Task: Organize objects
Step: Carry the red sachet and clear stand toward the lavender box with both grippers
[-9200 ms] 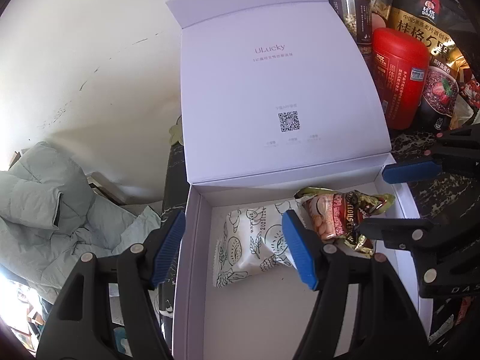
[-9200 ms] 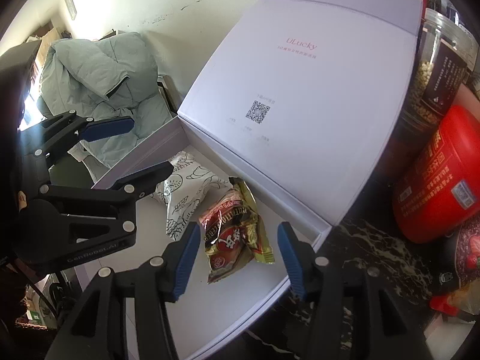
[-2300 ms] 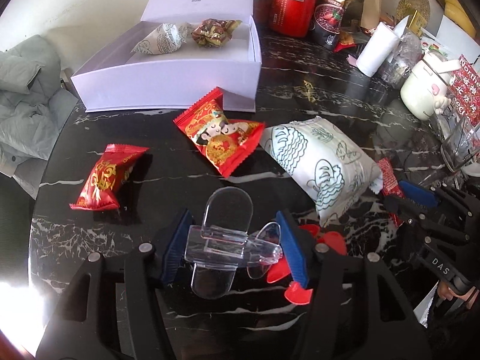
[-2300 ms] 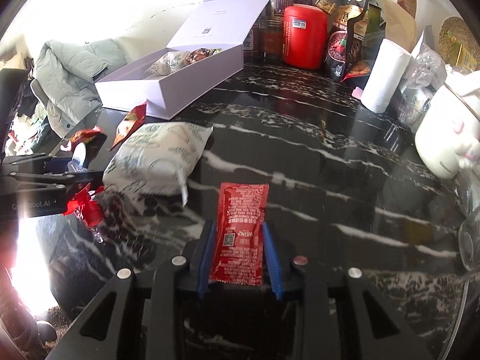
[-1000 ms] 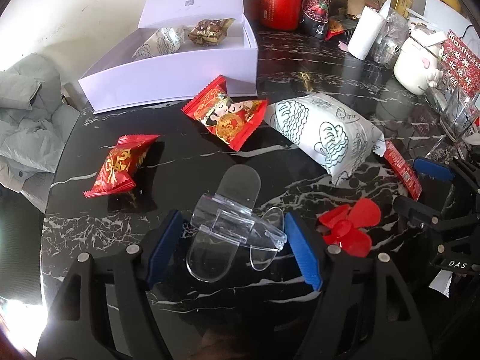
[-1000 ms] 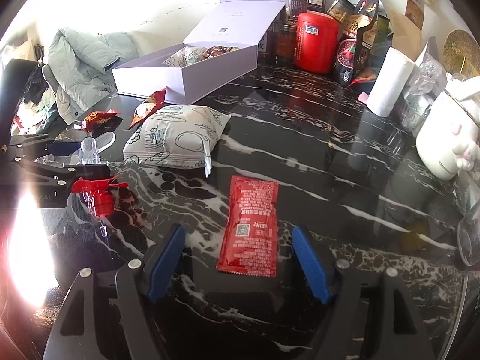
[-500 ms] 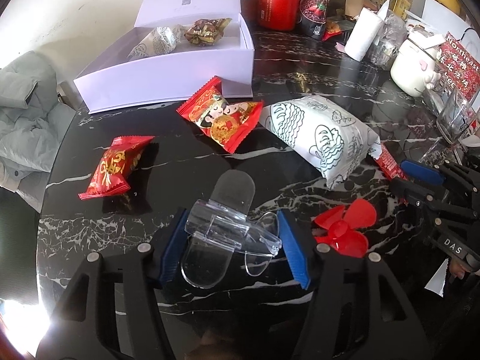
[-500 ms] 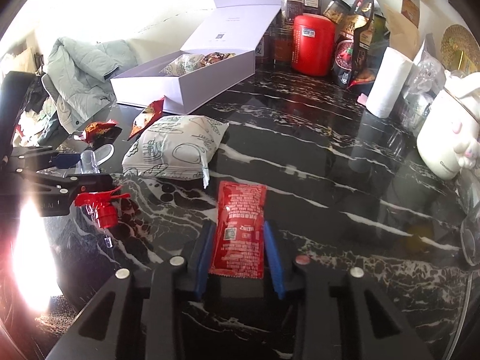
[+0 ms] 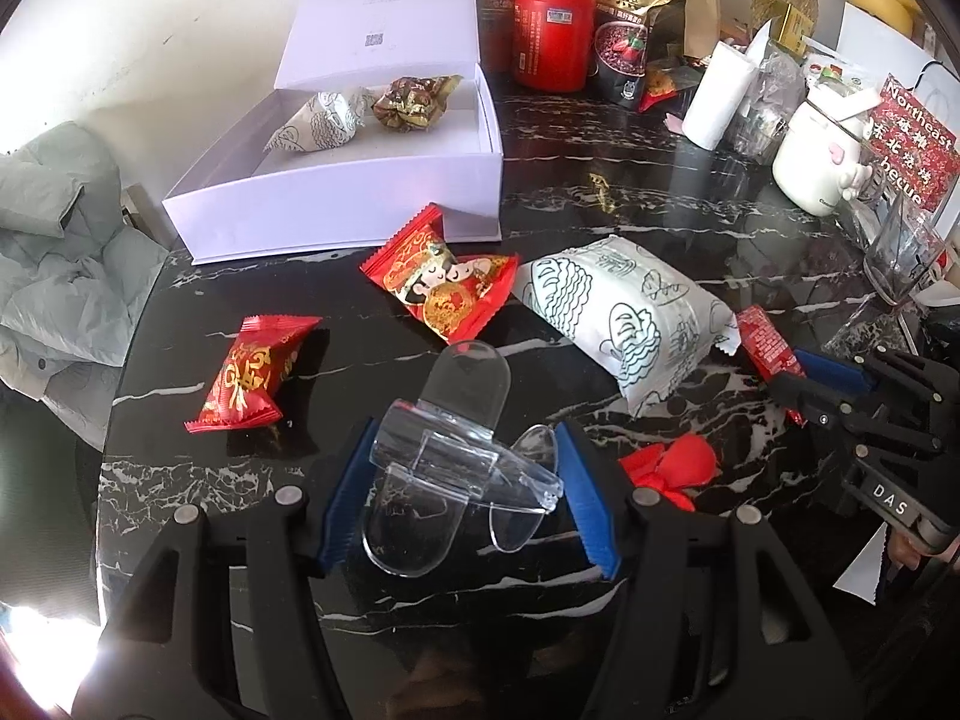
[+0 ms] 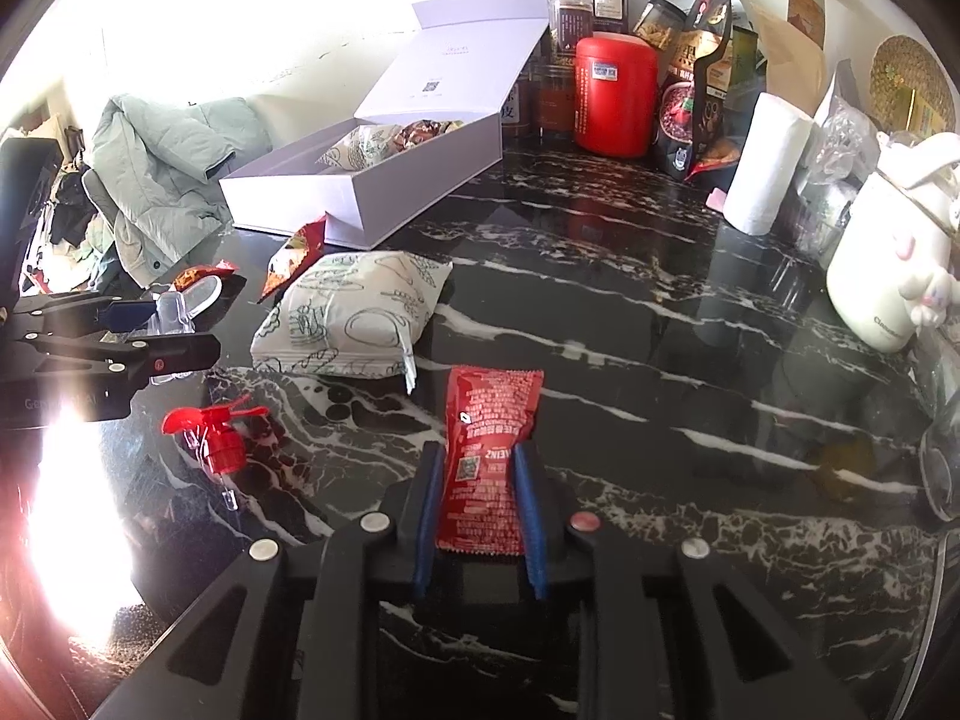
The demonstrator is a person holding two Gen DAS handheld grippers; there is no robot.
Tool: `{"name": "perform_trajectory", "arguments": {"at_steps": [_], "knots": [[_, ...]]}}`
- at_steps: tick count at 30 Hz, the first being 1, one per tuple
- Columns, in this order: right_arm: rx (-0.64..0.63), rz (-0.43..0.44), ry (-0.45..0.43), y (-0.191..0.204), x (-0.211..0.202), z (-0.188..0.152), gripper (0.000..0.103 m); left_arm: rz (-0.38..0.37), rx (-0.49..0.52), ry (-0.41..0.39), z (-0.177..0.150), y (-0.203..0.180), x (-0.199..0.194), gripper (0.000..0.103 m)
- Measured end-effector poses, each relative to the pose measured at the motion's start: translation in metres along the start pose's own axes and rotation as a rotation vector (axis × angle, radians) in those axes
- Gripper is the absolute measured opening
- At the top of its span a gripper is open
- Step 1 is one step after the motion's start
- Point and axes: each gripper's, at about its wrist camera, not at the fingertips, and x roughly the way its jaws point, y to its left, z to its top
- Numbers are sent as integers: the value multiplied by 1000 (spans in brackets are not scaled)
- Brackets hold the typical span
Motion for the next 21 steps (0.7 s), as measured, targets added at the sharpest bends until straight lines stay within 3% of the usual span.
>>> {"name": "perform_trajectory", "arguments": {"at_steps": [8, 21], "knots": [[1, 0, 2, -1, -11, 7, 23, -37, -36, 4, 4, 1, 0, 59], [-39, -9, -53, -2, -38, 30, 23, -43, 0, -52, 21, -12, -12, 59]]}}
